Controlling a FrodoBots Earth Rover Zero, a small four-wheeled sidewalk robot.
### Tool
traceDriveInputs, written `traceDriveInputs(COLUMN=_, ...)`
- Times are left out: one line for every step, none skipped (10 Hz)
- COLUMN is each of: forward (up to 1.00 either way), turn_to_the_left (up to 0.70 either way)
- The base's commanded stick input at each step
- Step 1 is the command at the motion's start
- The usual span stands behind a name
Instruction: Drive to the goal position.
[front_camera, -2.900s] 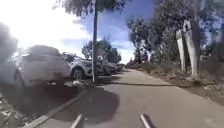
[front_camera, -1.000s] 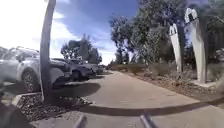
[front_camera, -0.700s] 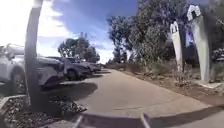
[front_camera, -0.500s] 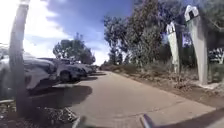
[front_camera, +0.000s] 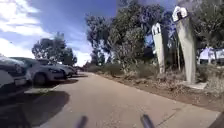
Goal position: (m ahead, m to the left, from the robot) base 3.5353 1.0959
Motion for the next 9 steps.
traceDriveInputs(forward=1.00, turn_to_the_left=0.00)
traceDriveInputs(forward=1.00, turn_to_the_left=0.00)
traceDriveInputs(forward=1.00, turn_to_the_left=0.00)
traceDriveInputs(forward=1.00, turn_to_the_left=0.00)
traceDriveInputs(forward=1.00, turn_to_the_left=0.00)
traceDriveInputs(forward=1.00, turn_to_the_left=0.00)
traceDriveInputs(forward=1.00, turn_to_the_left=0.00)
traceDriveInputs(forward=1.00, turn_to_the_left=0.13)
traceDriveInputs(forward=1.00, turn_to_the_left=0.27)
